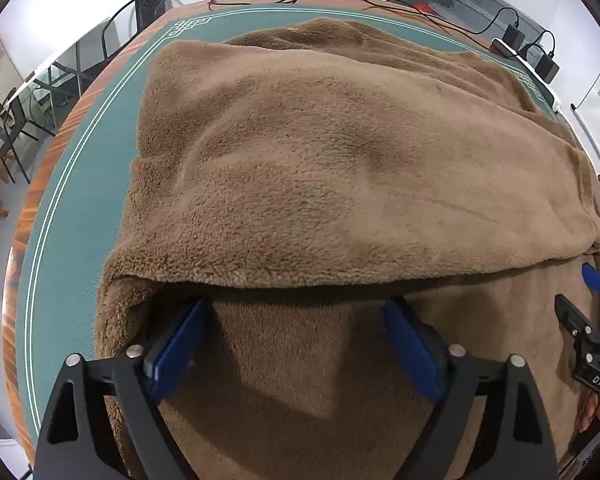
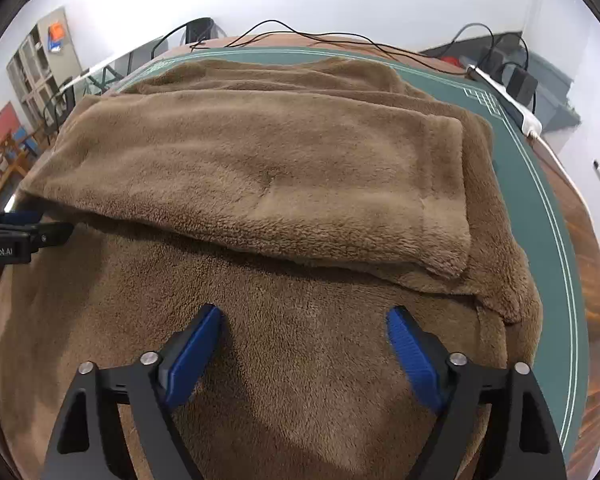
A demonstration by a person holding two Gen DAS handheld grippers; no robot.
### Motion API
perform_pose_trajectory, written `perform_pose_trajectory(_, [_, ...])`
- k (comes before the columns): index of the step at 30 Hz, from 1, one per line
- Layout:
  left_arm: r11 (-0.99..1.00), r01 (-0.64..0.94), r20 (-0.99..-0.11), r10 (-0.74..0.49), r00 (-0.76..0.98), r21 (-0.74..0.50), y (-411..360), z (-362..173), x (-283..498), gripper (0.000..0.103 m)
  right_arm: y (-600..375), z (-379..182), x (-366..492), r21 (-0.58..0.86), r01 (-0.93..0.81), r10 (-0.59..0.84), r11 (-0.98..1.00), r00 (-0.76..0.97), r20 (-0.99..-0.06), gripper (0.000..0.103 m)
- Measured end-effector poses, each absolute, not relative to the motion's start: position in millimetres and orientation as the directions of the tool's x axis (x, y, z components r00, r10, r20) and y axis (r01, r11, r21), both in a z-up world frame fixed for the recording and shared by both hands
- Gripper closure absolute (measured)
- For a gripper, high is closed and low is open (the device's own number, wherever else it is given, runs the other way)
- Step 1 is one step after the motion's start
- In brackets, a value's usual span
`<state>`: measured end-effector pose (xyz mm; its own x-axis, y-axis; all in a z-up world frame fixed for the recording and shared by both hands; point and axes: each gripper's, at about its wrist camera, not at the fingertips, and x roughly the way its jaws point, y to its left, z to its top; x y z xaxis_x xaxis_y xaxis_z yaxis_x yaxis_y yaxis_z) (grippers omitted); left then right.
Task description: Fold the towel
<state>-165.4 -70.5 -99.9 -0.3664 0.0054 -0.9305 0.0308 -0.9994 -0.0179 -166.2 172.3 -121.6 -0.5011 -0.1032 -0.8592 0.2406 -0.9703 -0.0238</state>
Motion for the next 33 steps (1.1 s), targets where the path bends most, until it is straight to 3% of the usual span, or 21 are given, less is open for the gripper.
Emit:
perform_pose_trajectory(7, [-0.998, 0.036, -0.938, 0.031, -0.345, -0.046, -64, -84, -140, 0.01, 184, -105, -149, 0.053, 0.293, -0.192, -0.954, -0.469, -0.862, 0.014])
perform_pose_trajectory(13, [-1.0, -0.005, -0.927, 0.022, -0.373, -0.021, -53, -61, -73, 0.01, 206, -81, -63, 0.072, 0.47, -0.312, -0.88, -0.456, -0.834, 0.014])
perform_pose_trajectory(20, [-0.997, 0.073, -0.929, -0.018, -0.37, -0.01, -71, -50, 8, 0.01, 241, -89, 37, 0.07, 0.606, -0.333, -0.792, -0.333, -0.882, 0.014])
perform_pose_trajectory(33, [-0.945, 0.328, -0.952, -0.096, -0.291, -0.005, -117, -79, 89, 0.01, 285, -116, 53, 0.159, 0.517, -0.32, -0.841, -0.239, -0.917, 0.014])
